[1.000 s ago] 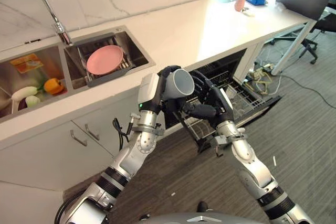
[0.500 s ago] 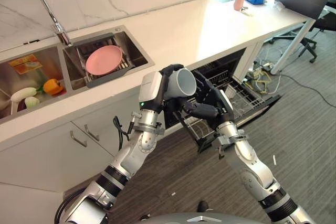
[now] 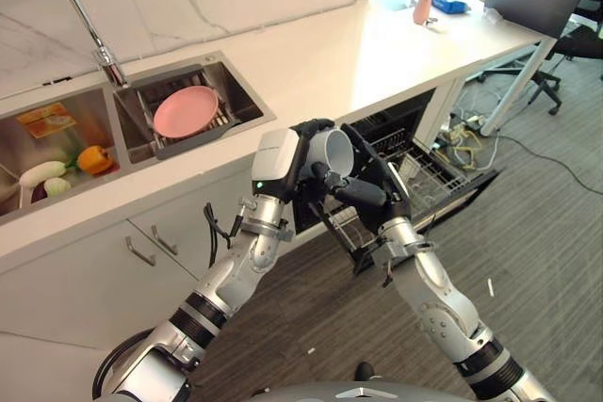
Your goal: Place the dishes in the dishwasher.
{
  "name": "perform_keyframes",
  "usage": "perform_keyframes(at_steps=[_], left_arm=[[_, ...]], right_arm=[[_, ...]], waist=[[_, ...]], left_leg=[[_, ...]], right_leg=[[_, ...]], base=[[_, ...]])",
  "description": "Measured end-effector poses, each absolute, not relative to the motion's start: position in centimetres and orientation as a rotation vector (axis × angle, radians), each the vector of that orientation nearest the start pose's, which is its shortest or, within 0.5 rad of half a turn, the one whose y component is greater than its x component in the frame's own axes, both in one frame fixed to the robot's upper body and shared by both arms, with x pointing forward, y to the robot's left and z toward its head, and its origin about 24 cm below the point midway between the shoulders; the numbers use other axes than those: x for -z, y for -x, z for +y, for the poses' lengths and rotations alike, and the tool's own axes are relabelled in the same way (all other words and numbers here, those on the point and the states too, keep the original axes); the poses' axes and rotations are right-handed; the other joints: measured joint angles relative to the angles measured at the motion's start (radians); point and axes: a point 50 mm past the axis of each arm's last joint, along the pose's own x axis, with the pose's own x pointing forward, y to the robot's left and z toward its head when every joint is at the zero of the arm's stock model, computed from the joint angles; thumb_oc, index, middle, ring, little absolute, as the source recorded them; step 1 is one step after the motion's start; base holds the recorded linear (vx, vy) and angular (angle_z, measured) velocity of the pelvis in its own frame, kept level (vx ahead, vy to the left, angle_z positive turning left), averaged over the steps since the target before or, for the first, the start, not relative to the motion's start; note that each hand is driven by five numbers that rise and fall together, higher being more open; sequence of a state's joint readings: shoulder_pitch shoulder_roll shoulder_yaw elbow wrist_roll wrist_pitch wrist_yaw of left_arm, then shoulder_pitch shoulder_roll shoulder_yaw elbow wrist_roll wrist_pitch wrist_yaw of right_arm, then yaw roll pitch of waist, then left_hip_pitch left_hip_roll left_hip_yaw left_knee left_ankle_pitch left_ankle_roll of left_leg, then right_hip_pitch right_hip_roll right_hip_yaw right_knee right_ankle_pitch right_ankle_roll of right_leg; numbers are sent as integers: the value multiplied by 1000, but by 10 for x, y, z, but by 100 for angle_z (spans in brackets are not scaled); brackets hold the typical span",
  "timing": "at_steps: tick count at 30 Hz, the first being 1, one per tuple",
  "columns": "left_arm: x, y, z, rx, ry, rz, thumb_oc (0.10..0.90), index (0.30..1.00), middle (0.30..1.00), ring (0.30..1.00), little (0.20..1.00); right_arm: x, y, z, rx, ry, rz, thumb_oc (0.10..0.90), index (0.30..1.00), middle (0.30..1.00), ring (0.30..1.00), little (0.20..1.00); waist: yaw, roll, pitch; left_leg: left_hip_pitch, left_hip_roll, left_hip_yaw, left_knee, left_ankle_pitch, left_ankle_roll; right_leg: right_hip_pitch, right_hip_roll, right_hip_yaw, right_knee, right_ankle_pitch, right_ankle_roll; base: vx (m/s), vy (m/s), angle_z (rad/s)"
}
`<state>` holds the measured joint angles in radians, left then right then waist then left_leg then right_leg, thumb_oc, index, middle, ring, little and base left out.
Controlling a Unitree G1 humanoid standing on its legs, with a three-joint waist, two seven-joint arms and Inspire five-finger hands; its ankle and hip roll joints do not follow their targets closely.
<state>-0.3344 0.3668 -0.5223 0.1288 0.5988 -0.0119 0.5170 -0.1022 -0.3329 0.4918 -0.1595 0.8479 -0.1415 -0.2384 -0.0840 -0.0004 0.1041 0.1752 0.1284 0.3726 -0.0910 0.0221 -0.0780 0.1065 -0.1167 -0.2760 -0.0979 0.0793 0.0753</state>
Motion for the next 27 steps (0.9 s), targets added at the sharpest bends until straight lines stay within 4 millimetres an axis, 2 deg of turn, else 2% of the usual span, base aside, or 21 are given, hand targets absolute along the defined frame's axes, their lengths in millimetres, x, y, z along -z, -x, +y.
perform_keyframes(at_steps=[3, 5, 9, 13, 18, 19, 20, 27], left_arm=[[-87, -286, 98, 39, -946, -531, 400, 300, 300, 300, 300], [-80, -284, 96, 59, -989, -517, 400, 300, 300, 300, 300], [-79, -285, 99, 77, -1035, -502, 400, 300, 300, 300, 300], [-79, -284, 96, 87, -1030, -501, 400, 300, 300, 300, 300], [-79, -284, 96, 87, -1035, -506, 400, 300, 300, 300, 300], [-79, -284, 96, 87, -1037, -508, 540, 509, 509, 509, 509], [-79, -284, 96, 88, -1037, -509, 800, 900, 900, 900, 900], [-81, -284, 98, 78, -1038, -521, 800, 900, 900, 900, 900]], right_arm=[[-79, -247, -98, -276, -547, -4, 800, 900, 900, 900, 900], [-73, -247, -98, -244, -539, 29, 400, 300, 300, 300, 300], [-68, -245, -94, -223, -537, 61, 400, 300, 300, 300, 300], [-66, -246, -97, -204, -443, 43, 400, 300, 300, 300, 300], [-67, -247, -99, -194, -432, 30, 400, 300, 300, 300, 300], [-67, -247, -99, -191, -430, 29, 400, 300, 300, 300, 300], [-67, -247, -99, -186, -416, 23, 400, 300, 300, 300, 300], [-70, -249, -103, -153, -397, -6, 400, 300, 300, 300, 300]], waist=[[14, -1, -1], [16, -4, -3], [18, -7, -4], [19, -9, -5], [17, -9, -5], [17, -9, -5], [18, -9, -5], [16, -9, -5]], left_leg=[[0, -1, -7, 0, 0, 0], [4, -3, -14, 0, 0, 0], [5, -5, -19, 0, 1, 1], [4, -5, -21, 0, 1, 1], [5, -4, -21, 0, 1, 1], [5, -4, -21, 0, 1, 1], [5, -4, -21, 0, 1, 1], [8, -4, -21, 0, 2, 1]], right_leg=[[4, -2, -6, 0, 0, 0], [11, -4, -13, 0, 0, 0], [14, -6, -17, 0, 0, 0], [15, -6, -19, 0, 0, 0], [15, -6, -19, 0, 0, 0], [15, -6, -19, 0, 0, 0], [15, -6, -20, 0, 0, 0], [18, -6, -19, 0, 0, 0]], base=[[-36, -4, 6], [-44, -12, 8], [-20, -4, 3], [0, 0, 0], [0, 0, 0], [0, 0, 0], [0, 0, 0], [0, 0, 0]])
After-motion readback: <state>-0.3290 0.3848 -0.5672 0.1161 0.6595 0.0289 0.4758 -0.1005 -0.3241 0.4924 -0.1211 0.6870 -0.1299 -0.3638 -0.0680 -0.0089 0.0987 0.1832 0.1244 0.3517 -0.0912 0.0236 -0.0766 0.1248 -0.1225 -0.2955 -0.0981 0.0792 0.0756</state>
